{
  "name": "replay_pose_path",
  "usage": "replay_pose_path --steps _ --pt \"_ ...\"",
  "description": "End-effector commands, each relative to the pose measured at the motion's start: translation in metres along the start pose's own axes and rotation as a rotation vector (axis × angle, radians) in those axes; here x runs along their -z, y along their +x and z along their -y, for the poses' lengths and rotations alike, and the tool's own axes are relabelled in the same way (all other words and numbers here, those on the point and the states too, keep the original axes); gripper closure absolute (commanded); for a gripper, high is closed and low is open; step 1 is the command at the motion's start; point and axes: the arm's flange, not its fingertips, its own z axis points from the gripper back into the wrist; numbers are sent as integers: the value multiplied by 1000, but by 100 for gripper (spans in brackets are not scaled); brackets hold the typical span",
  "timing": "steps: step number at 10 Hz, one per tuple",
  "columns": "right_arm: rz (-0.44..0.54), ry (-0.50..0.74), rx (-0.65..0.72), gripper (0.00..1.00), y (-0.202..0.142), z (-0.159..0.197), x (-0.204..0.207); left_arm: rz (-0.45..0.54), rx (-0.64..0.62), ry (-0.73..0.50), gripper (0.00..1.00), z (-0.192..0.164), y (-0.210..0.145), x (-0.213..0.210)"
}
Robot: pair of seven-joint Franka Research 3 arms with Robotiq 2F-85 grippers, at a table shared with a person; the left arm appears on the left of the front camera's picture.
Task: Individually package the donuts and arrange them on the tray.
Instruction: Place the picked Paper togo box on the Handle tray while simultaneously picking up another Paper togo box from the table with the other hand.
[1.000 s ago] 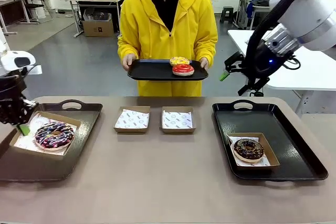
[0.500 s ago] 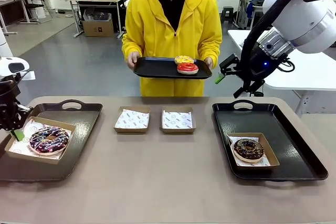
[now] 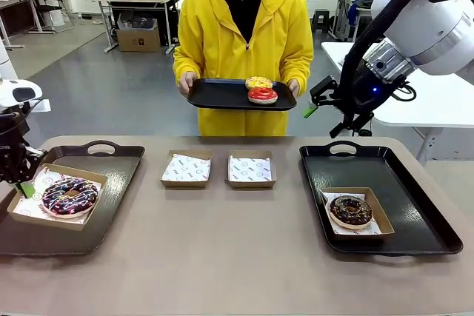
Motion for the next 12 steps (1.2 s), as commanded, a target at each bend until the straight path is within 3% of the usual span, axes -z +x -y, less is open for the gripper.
replay_pose_path --steps 1,4,6,9,12 --pt "15 -140 -8 0 7 -22 6 5 5 -4 99 2 1 -2" --pt "-19 -350 7 0 44 -75 33 5 5 -4 99 2 1 -2" --pt "-54 -462 11 0 71 -100 75 5 5 -4 99 2 1 -2" --pt "-78 -563 24 0 87 -112 140 5 5 -4 99 2 1 -2" --pt "-27 -611 3 0 74 -111 170 5 5 -4 99 2 1 -2"
